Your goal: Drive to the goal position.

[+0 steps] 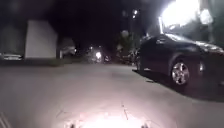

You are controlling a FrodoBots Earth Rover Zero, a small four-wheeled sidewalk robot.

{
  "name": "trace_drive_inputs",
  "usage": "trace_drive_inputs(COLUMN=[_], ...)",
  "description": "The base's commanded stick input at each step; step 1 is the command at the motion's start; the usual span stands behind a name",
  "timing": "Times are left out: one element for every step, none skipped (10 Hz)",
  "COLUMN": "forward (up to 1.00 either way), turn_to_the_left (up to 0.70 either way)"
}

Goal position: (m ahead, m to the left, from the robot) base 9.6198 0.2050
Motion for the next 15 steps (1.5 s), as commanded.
trace_drive_inputs(forward=[0.85, 0.85, 0.85, 0.85, 0.85, 0.85, 0.85, 0.85, 0.85, 0.85, 0.85, 0.85, 0.85, 0.85, 0.85], turn_to_the_left=[0.00, 0.00, 0.00, 0.00, 0.00, 0.00, 0.00, 0.00, 0.00, 0.00, 0.00, 0.00, 0.00, 0.00, 0.00])
